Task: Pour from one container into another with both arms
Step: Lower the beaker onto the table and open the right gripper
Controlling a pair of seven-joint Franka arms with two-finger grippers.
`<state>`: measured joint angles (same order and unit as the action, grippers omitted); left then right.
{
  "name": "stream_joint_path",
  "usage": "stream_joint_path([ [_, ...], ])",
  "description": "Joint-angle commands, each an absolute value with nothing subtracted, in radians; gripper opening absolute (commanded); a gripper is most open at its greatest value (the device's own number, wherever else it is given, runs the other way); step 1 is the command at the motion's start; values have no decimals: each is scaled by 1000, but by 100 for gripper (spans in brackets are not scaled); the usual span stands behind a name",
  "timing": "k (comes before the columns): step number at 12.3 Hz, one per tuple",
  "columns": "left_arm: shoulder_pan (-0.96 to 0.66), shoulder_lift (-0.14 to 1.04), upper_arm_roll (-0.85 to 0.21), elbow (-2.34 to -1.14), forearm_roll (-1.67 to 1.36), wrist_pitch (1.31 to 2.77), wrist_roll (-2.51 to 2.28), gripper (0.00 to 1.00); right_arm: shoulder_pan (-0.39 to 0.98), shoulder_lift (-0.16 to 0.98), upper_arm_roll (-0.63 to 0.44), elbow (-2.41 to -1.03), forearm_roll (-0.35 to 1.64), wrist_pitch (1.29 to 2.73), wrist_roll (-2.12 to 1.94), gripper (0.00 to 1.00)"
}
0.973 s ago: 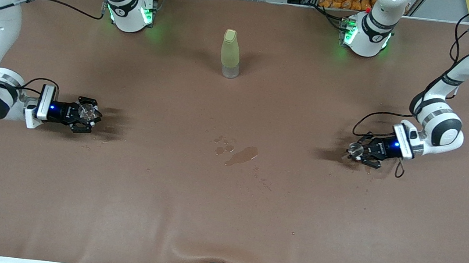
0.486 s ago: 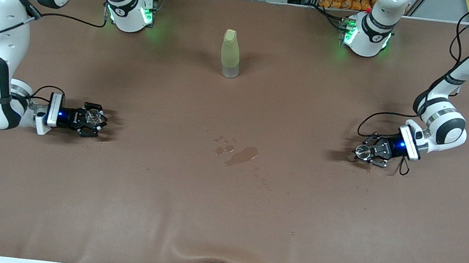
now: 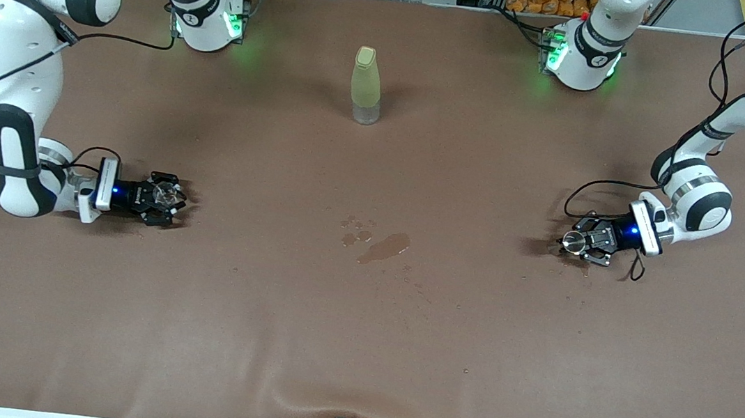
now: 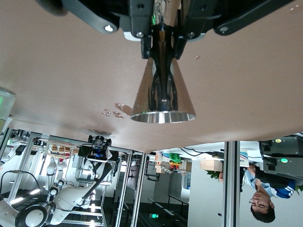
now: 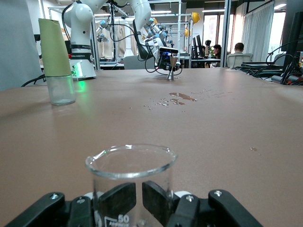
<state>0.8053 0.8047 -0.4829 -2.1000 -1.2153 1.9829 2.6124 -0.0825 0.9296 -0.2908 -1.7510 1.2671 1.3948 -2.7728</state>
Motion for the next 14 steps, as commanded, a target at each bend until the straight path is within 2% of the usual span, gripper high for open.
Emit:
stream_joint_path([
  [1,799,805,-476,-2089,-1198,1971,2622,0,-98,948,-282,-1743,1281,1394,-2933,0],
  [7,821,802,-476,-2063,-1146,1942,2606,0,-100,951,-282,-1743,1282,1445,-2953,0],
  [8,825,802,-476,-2060,-1146,1930,2606,0,-100,951,-282,-1743,1282,1445,-2947,5],
  [9,834,802,-476,-2060,-1146,1927,2606,0,-98,951,-282,-1743,1282,1445,-2939,38],
  [10,834,802,-476,-2048,-1146,1924,2605,0,-100,950,-282,-1743,1282,1445,-2918,59],
  [12,834,804,-476,-2037,-1146,1872,2573,0,-100,948,-282,-1743,1281,1439,-2892,86],
  [14,824,804,-476,-2029,-1146,1853,2511,7,-103,945,-284,-1743,1281,1439,-2887,99],
])
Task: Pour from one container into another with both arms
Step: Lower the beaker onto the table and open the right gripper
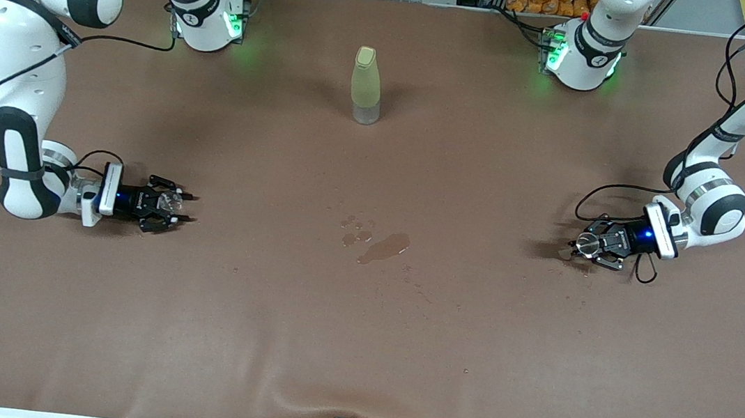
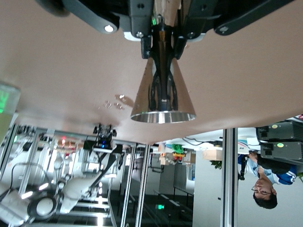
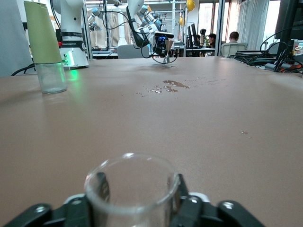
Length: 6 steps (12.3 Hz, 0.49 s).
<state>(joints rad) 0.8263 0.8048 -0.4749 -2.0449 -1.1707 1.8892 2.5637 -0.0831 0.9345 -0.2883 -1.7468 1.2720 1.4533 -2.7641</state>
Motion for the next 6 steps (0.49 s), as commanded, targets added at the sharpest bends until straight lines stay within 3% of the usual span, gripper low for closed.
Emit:
stream_joint_path([
  [1,815,807,-476,-2029,-1146,1855,2517,7,-104,943,-284,-1743,1278,1439,-2863,100],
  [6,810,815,-476,-2029,-1146,1855,2559,10,-97,908,-331,-1743,1221,1443,-2665,100],
])
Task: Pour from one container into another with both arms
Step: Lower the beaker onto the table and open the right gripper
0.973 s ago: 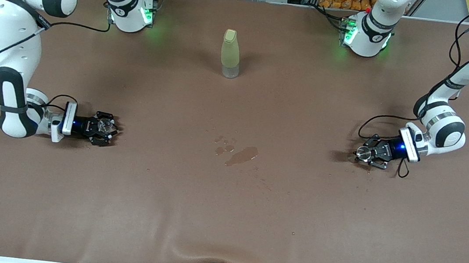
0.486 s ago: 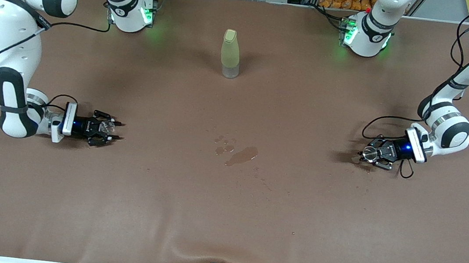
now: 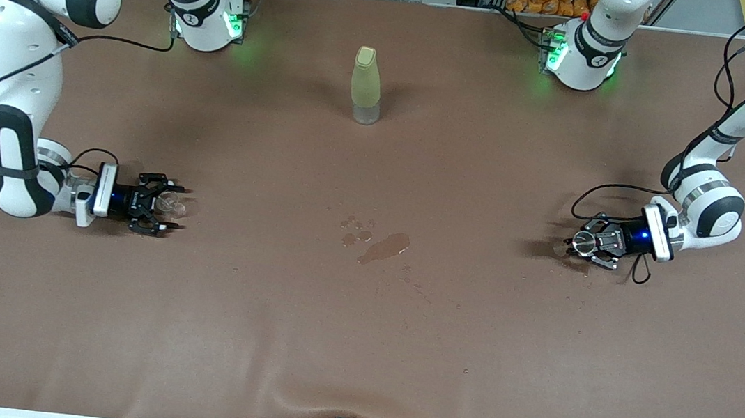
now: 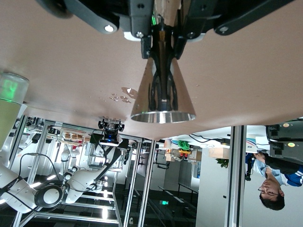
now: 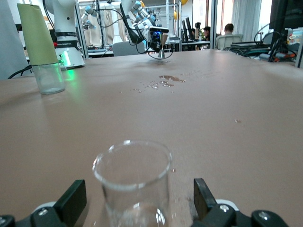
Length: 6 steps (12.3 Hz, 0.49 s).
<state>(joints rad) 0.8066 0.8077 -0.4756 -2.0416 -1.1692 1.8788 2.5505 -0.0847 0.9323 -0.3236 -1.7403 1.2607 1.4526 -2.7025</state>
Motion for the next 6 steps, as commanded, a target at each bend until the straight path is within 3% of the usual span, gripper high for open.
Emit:
stream_joint_path([
  [1,810,815,-474,-2029,-1144,1855,2559,13,-92,894,-353,-1741,1192,1440,-2598,100],
  [6,808,868,-466,-2011,-1146,1865,2681,16,-69,806,-440,-1713,1039,1434,-2320,100],
])
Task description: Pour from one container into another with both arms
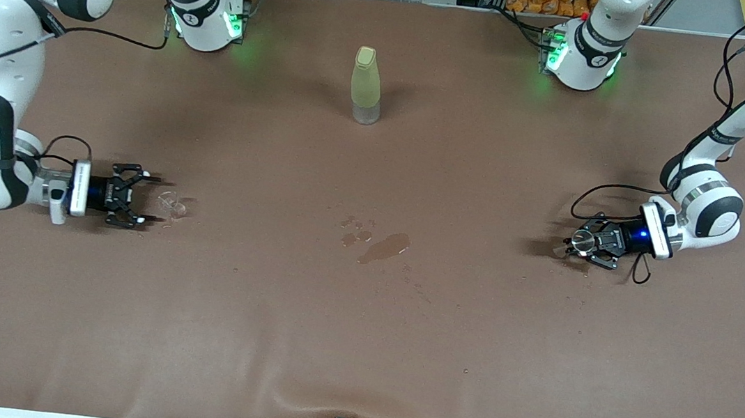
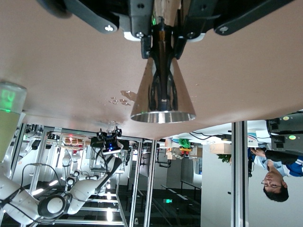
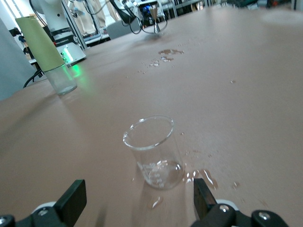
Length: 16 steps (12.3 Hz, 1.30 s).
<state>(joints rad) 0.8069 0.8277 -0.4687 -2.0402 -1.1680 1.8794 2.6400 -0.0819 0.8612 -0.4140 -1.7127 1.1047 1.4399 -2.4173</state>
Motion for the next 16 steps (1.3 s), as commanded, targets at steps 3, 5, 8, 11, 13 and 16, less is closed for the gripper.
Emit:
stream_joint_path([
  [3,808,868,-462,-2002,-1146,1864,2683,28,-51,721,-488,-1712,945,1434,-2136,100],
  [5,815,867,-462,-1996,-1146,1855,2672,36,-40,634,-503,-1715,853,1436,-1943,100],
  [8,815,868,-462,-1996,-1146,1855,2671,36,-5,488,-541,-1715,712,1434,-1654,100],
  [11,815,868,-460,-2000,-1146,1855,2674,37,47,390,-598,-1715,643,1427,-1475,100],
  [13,816,867,-453,-2002,-1144,1855,2671,37,90,313,-621,-1713,567,1430,-1334,100],
  [16,815,865,-448,-2009,-1144,1855,2678,47,139,214,-627,-1697,467,1434,-1085,100],
])
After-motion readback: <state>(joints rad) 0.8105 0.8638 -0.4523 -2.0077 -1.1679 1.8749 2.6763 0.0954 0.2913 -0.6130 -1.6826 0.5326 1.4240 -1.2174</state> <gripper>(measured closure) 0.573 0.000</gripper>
